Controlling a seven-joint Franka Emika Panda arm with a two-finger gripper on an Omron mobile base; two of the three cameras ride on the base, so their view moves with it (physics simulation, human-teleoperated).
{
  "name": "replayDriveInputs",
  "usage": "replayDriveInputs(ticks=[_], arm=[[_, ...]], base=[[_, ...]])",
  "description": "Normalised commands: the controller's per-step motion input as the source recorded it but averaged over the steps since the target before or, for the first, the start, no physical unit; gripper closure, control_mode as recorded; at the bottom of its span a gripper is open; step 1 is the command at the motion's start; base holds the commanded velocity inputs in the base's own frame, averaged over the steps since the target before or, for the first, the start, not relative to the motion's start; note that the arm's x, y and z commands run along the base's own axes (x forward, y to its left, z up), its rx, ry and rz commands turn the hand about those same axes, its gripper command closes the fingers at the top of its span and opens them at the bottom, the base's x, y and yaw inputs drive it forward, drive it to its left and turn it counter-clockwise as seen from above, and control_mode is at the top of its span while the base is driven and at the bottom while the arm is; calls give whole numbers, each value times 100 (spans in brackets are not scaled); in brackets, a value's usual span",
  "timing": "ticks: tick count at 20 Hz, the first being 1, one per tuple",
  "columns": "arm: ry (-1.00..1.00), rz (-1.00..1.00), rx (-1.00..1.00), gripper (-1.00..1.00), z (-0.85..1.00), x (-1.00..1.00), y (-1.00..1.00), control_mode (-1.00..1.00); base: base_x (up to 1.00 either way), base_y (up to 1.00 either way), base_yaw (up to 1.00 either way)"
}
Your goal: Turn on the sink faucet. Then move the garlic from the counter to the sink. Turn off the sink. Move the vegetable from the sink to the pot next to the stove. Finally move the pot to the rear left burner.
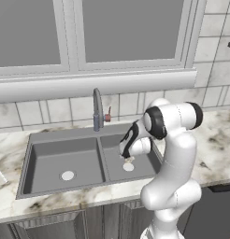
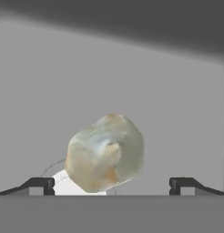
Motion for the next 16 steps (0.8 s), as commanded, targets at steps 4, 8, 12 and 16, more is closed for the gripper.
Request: replayDriveInputs(ticks=[4,8,12,16], arm=[[0,0,-2,-100,-27,16,0,-100],[0,0,-2,-100,-23,13,0,-100],[0,0,-1,-100,-20,17,6,-100],[0,0,0,-100,-21,5,3,-100]], base=[[0,0,0],[0,0,0],[0,0,0],[0,0,0]])
